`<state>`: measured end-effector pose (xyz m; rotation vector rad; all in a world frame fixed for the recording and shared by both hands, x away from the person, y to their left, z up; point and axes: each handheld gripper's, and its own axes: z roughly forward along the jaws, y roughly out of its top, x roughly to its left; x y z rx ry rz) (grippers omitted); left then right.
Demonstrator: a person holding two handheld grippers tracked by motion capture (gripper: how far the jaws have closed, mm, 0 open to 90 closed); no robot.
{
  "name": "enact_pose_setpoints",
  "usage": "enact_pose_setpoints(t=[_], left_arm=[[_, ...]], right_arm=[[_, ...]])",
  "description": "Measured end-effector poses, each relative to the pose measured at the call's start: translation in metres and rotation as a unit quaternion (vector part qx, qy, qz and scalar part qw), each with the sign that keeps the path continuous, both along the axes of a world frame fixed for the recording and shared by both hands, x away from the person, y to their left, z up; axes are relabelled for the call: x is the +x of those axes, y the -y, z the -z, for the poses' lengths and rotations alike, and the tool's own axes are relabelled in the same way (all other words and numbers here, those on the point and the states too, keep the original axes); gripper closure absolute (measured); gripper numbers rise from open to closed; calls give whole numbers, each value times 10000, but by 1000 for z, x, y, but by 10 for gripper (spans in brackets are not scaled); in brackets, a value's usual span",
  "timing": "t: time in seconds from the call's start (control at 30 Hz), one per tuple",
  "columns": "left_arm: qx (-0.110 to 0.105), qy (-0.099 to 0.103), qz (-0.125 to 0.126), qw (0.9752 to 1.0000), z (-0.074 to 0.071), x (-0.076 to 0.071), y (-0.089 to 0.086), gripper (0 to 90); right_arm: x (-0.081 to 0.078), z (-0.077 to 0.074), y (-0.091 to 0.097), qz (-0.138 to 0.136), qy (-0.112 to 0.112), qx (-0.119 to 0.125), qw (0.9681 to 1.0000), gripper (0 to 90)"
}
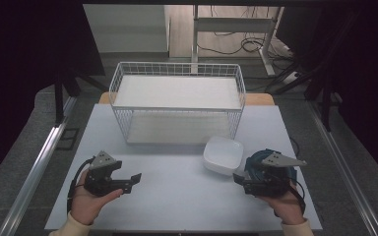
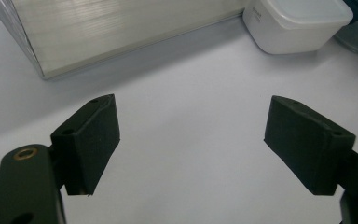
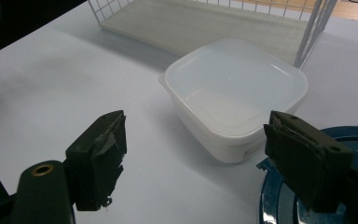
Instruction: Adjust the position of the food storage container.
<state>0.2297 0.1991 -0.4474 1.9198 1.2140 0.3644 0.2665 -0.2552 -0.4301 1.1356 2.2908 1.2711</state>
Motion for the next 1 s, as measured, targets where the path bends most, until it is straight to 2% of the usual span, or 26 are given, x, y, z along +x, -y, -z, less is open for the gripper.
enact_pose_setpoints(t=[0.13, 0.77, 1.0], left_arm=[[-72, -31, 47, 10000, -1, 0, 1, 177], [-14, -102, 87, 9999, 3, 1, 3, 179], [-18, -157, 52, 9999, 3, 2, 1, 178]], right_arm=[[0, 0, 2, 37, 3, 37, 10000, 223], [1, 1, 3, 43, -81, 33, 10000, 274], [2, 4, 0, 59, -146, -135, 9998, 275]])
